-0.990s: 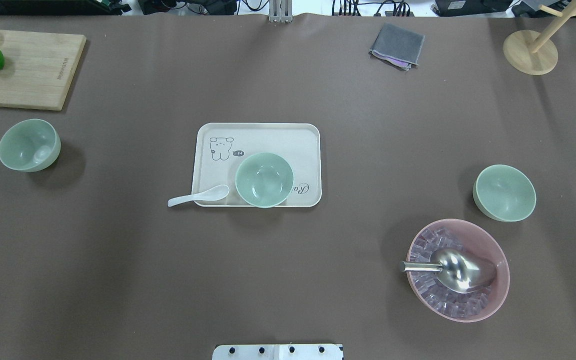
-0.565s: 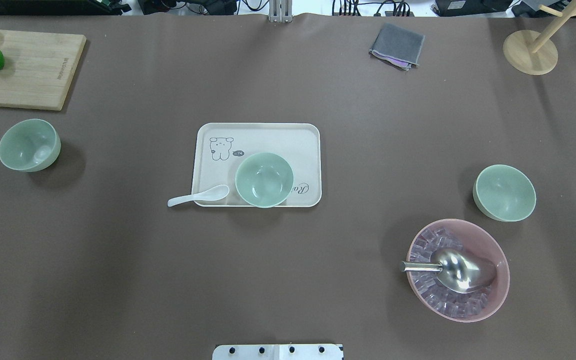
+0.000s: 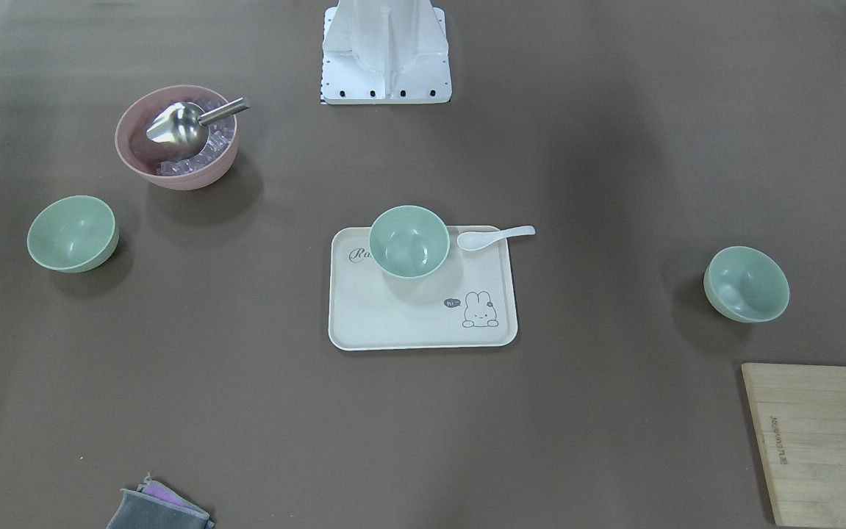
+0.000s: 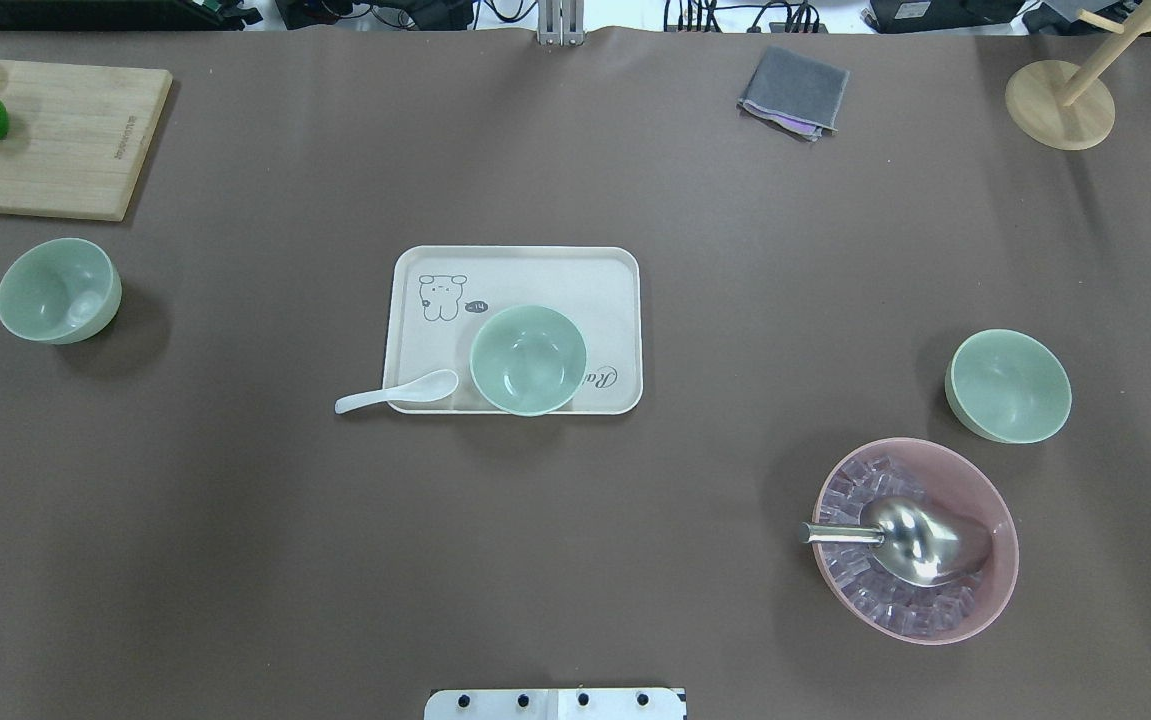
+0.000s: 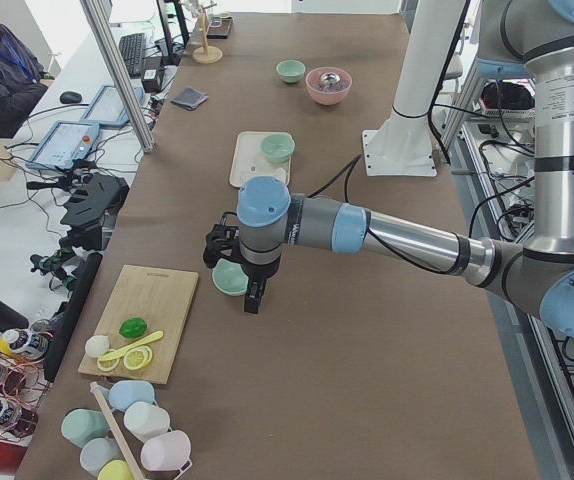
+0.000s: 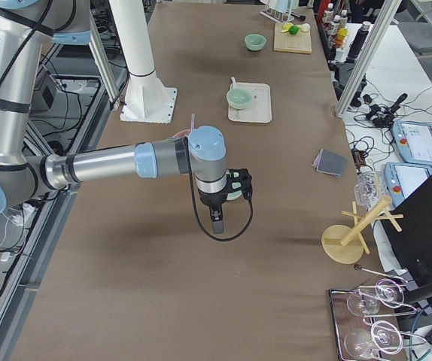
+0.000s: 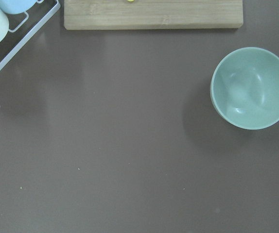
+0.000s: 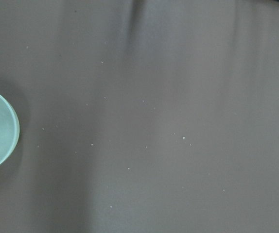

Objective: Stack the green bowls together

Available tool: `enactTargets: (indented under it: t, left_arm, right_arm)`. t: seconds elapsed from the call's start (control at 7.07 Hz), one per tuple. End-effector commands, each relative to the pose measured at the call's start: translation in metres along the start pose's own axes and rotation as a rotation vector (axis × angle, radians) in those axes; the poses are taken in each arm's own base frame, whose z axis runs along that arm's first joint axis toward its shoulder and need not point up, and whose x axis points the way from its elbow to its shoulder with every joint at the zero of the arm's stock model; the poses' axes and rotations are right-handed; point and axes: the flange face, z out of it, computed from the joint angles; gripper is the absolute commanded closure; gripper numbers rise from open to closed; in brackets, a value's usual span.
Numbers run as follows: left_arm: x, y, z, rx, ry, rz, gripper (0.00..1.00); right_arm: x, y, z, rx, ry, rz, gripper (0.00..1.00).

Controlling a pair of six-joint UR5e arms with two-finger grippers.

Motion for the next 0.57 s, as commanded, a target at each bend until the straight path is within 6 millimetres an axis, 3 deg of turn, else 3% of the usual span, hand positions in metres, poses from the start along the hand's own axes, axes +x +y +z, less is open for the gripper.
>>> enactTargets:
  t: [0.0,0.42]
  left_arm:
    - [0.005,-0.026,-0.01,0.127,-0.007,0.118,0.02]
    - [-0.006,-0.021,0.002,0.187,-0.007,0.193,0.02]
  right_arm:
    - [-0.016,-0.021,-0.016,0.104,-0.044,-0.065,0.0]
    - [-0.019,-0.019,-0.014,0.131,-0.08,-0.087,0.0]
